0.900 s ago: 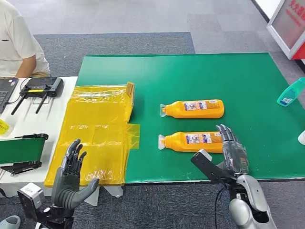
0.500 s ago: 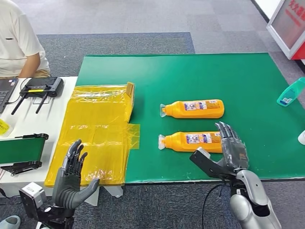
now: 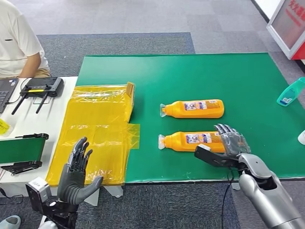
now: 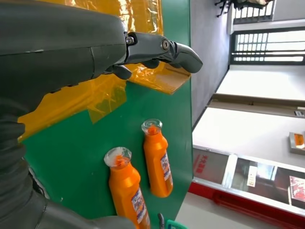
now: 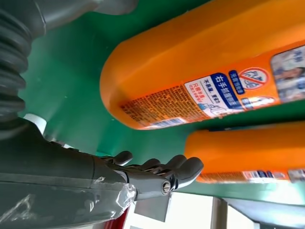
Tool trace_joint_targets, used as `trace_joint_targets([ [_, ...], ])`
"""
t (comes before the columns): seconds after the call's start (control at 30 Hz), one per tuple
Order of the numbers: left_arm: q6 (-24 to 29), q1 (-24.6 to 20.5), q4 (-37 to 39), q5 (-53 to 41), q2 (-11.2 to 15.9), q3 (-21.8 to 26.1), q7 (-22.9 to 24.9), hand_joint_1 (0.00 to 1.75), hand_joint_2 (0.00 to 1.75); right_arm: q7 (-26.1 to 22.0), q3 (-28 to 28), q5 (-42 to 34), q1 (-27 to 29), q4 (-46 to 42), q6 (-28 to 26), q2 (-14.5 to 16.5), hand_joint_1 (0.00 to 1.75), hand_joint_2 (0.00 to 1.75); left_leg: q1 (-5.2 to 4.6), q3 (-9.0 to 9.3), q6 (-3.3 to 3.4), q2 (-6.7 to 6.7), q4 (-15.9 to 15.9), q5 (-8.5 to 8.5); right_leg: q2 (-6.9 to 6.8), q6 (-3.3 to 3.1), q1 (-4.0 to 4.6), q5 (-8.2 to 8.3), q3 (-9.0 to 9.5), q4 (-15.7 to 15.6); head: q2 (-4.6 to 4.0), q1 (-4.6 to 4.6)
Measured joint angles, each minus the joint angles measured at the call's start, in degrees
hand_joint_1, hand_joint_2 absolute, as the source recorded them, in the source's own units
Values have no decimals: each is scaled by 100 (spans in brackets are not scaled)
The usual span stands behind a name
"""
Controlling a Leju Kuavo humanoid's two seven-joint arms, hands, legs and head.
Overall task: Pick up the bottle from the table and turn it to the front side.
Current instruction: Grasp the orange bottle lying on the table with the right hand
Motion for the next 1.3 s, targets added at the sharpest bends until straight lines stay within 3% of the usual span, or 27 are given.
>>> trace_joint_targets([
  [0.23,44,-64,146,39,93,-112,0,0,175,4,408,-19,-471,825,27,-30,0,175,0,-1,-2,0,0,3,-1,1,0,0,0,0,0,0],
  [0.83,42,-205,387,116,204,-267,0,0,175,14,926,-85,-1030,1677,-35,132,0,175,1,8,-7,0,0,8,3,-5,1,11,5,0,0,-1],
  [0.87,46,-208,398,119,209,-269,0,0,175,15,948,-86,-1058,1712,-39,149,5,175,1,10,-8,1,0,9,4,-5,1,13,5,0,0,-1],
  [1.0,51,-239,438,126,226,-275,0,0,175,15,1048,-112,-1171,1885,-56,249,175,175,1,12,-11,2,0,13,9,-5,1,23,5,0,0,1],
  [1.3,81,-270,475,183,248,-301,2,0,175,-31,1165,-281,-1283,2203,-286,421,175,175,1,11,-7,1,0,24,9,-2,1,30,5,0,0,0],
])
